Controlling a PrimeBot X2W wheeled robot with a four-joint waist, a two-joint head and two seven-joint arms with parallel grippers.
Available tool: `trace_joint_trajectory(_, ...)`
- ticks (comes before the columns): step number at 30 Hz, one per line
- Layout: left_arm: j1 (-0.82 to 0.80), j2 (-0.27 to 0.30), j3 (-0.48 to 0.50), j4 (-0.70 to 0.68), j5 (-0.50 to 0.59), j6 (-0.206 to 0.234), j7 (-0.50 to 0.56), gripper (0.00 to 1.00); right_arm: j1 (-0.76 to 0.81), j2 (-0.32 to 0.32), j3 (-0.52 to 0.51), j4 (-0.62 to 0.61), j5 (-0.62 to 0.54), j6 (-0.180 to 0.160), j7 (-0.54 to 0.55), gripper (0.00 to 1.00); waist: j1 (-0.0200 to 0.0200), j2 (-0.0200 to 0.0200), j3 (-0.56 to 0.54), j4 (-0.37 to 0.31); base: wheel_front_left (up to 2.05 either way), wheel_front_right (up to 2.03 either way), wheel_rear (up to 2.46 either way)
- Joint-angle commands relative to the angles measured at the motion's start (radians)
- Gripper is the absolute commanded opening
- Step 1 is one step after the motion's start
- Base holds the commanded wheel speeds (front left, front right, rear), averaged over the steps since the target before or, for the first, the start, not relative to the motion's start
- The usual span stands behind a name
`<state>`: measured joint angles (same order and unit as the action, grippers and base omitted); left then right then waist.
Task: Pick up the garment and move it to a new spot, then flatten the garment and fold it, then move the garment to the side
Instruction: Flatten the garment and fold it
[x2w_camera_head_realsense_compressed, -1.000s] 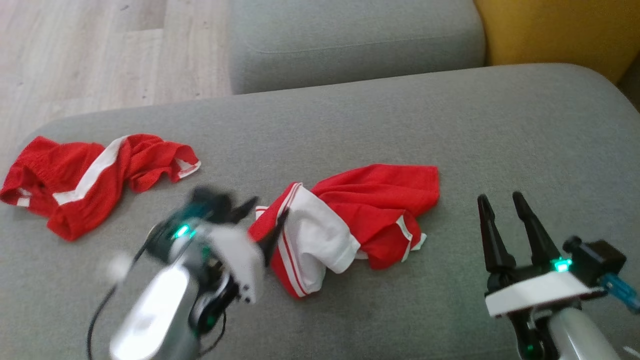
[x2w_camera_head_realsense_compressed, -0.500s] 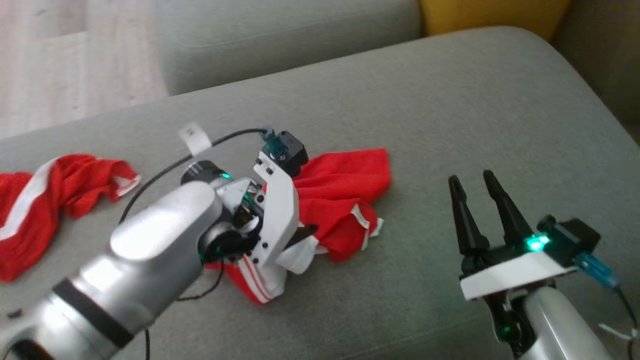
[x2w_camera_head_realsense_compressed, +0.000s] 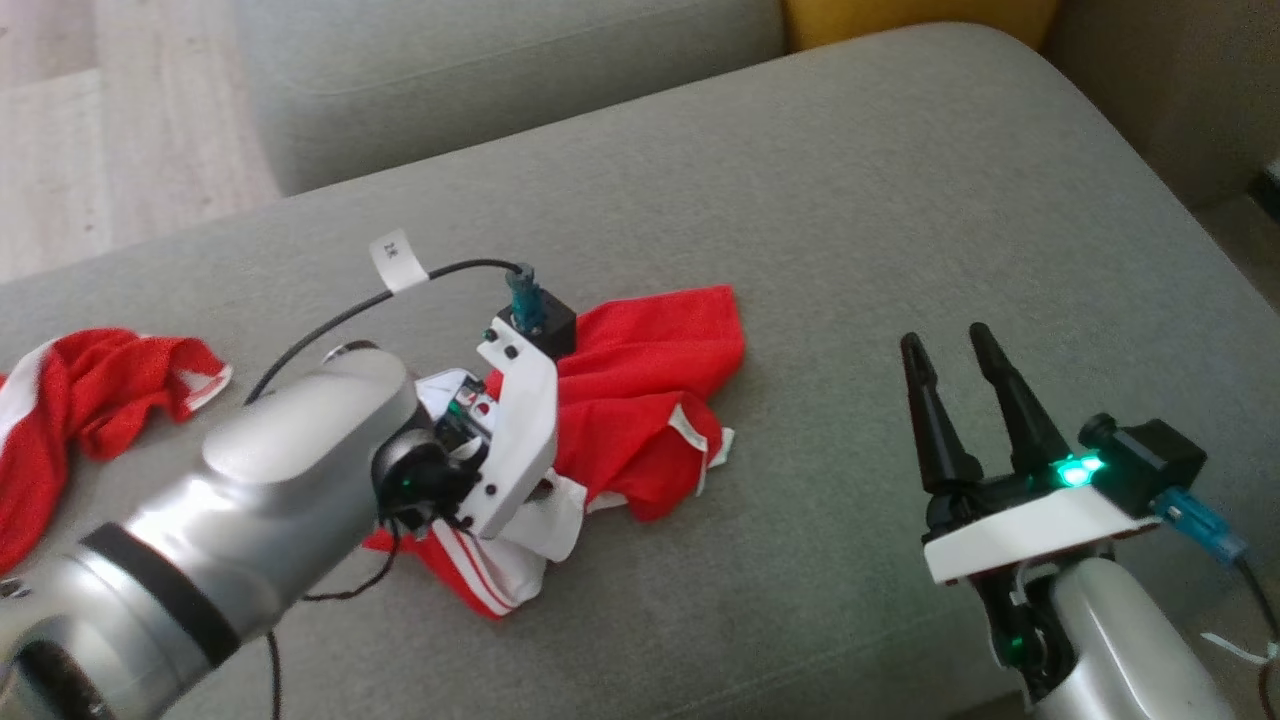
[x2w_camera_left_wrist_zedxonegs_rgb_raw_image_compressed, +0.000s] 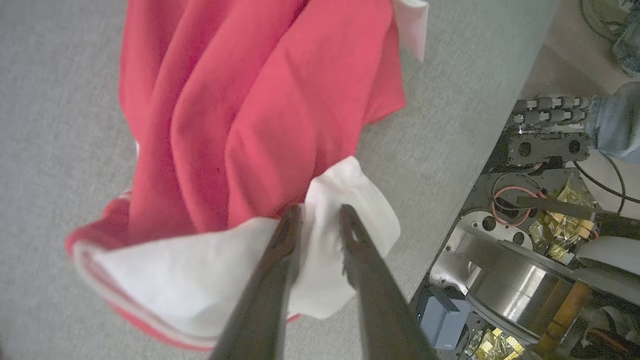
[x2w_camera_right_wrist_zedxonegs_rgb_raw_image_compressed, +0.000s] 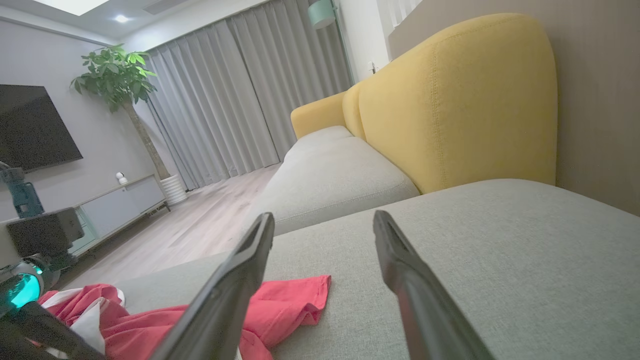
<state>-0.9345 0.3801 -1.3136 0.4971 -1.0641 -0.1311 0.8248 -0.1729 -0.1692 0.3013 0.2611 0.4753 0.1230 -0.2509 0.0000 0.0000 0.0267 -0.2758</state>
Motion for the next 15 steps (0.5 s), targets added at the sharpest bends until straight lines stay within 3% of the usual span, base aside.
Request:
trace_joint_trajectory(1, -0.085, 0.049, 0.038, -0.028, 0.011, 0.0, 0.015, 0.13, -0.019, -0.008, 0.007, -0.028, -0.004, 0.008, -0.011, 1.0, 0.0, 0.0, -0.012, 0.023, 0.0, 0.0, 0.0)
trace_joint_trajectory(2, -0.084, 0.057, 0.036, -0.038, 0.014, 0.0, 0.024, 0.0, -0.016, -0.009, 0.005, -0.029, -0.007, 0.008, -0.011, 1.0, 0.0, 0.0, -0.016, 0.033, 0.0, 0.0, 0.0)
trace_joint_trajectory(7, -0.077, 0.09, 0.034, -0.076, 0.024, 0.0, 0.0, 0.0, -0.006, -0.015, -0.001, -0.034, -0.015, 0.008, -0.011, 1.0, 0.0, 0.0, -0.035, 0.097, 0.0, 0.0, 0.0)
trace_joint_trajectory(15, -0.045, 0.19, 0.058, -0.072, -0.092, 0.0, -0.174, 0.0, 0.012, -0.016, 0.002, -0.041, -0.015, 0.008, -0.011, 1.0, 0.0, 0.0, -0.056, 0.187, 0.0, 0.0, 0.0)
